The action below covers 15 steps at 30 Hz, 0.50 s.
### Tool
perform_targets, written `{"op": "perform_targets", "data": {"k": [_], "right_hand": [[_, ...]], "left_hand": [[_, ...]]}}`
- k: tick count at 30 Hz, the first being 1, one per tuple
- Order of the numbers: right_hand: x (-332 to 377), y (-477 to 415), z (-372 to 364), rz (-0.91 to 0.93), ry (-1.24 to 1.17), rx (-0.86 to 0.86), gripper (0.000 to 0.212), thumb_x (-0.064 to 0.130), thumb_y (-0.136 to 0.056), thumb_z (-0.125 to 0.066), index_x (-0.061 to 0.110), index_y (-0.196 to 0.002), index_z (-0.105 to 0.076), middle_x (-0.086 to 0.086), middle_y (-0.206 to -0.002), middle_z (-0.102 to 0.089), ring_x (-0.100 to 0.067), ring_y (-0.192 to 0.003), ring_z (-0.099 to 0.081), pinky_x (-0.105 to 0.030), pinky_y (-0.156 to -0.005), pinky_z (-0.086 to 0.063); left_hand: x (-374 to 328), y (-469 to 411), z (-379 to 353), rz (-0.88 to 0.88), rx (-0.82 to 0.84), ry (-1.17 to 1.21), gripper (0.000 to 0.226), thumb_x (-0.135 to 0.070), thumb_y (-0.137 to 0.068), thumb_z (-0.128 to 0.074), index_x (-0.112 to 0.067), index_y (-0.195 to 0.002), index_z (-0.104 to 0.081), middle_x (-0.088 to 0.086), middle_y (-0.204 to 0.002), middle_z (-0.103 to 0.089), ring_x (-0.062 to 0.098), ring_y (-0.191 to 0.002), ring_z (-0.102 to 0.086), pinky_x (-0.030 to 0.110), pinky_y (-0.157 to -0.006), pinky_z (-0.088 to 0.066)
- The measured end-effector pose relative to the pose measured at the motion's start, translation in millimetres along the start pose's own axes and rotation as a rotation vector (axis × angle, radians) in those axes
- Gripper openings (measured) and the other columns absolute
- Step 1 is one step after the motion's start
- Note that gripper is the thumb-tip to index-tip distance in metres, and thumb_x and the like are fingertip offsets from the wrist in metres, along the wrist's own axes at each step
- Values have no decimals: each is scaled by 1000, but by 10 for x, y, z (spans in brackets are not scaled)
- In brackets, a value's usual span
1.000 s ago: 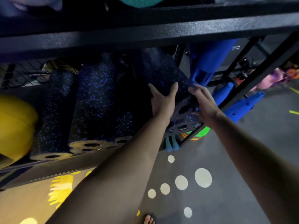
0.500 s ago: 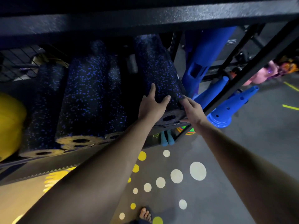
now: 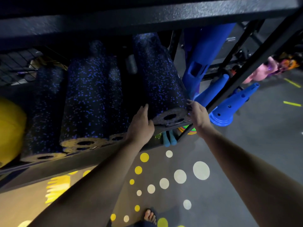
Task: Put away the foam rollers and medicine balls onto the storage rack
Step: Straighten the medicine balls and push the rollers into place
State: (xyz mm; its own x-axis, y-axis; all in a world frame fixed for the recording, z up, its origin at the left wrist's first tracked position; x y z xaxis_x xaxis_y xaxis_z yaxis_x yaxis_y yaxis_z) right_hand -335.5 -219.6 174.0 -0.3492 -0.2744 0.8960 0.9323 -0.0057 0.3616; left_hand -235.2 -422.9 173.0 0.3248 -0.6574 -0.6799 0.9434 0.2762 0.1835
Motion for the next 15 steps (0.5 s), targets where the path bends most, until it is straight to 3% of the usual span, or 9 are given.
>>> {"op": "perform_targets", "data": {"k": [3,5,8,11,15], "right_hand": [[-110,-127,137,220,550,-87,49,17,-90,-51,19,-139,-58,-8,-137,-63,-28,-128,-54,-36,-107,-42],[-267,-274,112,336,782,-18,72,7,-85,-55,19,-154,-40,-14,-152,-45,-33,-139,-43,-39,-115,-36],[-537,-519,12,403,1083,10,85,16,-87,-61,29,-161,-19,-18,-163,-21,-46,-139,-35,-52,-116,-33],[-647,-656,-111,331,1168,-27,78,30,-95,-58,39,-159,-15,-13,-163,-21,-49,-131,-40,-57,-106,-39],[-696,-665,-98,390,1195,-102,66,19,-97,-54,27,-156,-24,-20,-139,-47,-45,-92,-64,-45,-66,-49]], "left_hand": [[218,27,-220,-75,42,-390,88,-33,-93,-60,-14,-163,-10,14,-169,-10,34,-156,-9,42,-126,-19],[347,-21,-380,-41,91,-546,104,-51,-88,-66,-18,-163,-2,15,-169,-4,43,-155,0,49,-126,-16],[472,-139,-571,25,107,-605,102,-57,-90,-66,-27,-162,1,14,-169,5,49,-153,0,56,-123,-24],[480,-245,-599,50,85,-527,86,-43,-98,-62,-33,-161,-4,16,-168,4,50,-149,-20,55,-111,-43],[454,-292,-569,49,56,-523,82,-40,-102,-55,-30,-163,0,24,-166,-4,51,-138,-40,52,-102,-48]]}}
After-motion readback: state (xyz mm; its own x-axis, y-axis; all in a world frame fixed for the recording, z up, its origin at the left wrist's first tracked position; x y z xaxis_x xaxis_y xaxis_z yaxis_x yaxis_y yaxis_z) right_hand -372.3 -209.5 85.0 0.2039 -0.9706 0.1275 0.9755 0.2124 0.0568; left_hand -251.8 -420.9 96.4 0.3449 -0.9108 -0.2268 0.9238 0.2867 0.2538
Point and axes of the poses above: each hand's wrist, its own y-axis away from the middle knuckle, its own z-axis out of the back of the hand, x = y × z, the point moved 4 cm from there along -y, towards the middle knuckle
